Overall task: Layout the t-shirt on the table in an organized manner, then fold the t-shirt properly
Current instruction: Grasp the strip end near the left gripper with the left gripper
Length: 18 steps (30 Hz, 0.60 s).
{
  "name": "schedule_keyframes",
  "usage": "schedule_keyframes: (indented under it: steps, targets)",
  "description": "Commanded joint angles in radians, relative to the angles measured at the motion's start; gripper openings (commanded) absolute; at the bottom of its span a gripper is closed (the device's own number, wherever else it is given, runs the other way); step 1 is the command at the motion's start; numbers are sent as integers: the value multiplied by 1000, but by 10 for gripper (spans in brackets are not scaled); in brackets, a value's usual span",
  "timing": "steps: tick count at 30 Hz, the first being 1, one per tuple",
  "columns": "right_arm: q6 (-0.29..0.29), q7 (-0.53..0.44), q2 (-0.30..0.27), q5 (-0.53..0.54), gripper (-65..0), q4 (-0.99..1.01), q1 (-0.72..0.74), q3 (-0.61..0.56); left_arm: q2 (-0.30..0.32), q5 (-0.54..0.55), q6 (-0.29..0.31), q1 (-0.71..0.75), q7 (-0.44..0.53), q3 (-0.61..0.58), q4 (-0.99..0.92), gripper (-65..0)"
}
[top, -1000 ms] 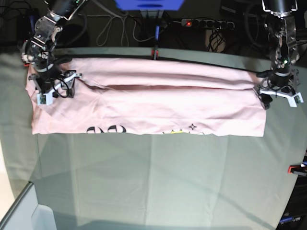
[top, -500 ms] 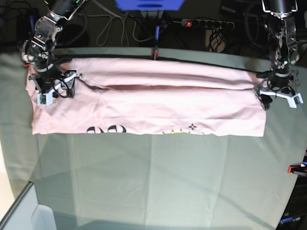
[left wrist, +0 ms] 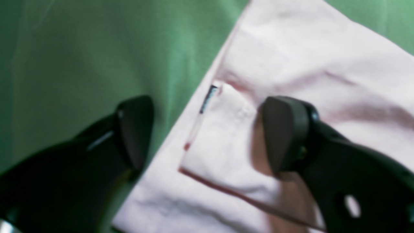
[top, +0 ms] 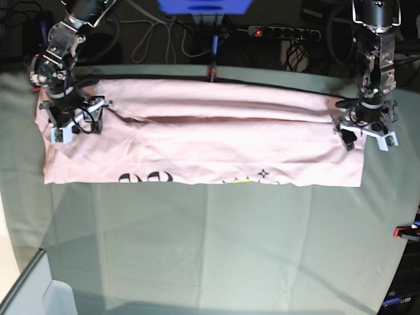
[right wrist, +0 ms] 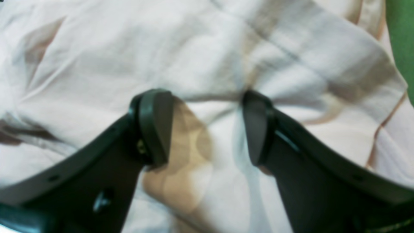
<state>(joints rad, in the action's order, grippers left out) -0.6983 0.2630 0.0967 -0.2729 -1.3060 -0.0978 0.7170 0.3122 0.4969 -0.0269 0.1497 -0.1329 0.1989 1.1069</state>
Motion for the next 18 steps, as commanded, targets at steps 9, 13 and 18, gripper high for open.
schedule_keyframes:
  steps: [9, 13, 18]
  targets:
    - [0, 69, 2, -36, -295, 9, -3, -1, -3, 13, 12, -2, -34, -6, 8, -550]
    - [0, 69, 2, -36, -295, 12, -1, -1, 3, 16, 12, 0, -34, -8, 28, -650]
    - [0, 69, 2, -36, -295, 10, 0, -1, 0, 13, 12, 17, -40, -6, 141, -650]
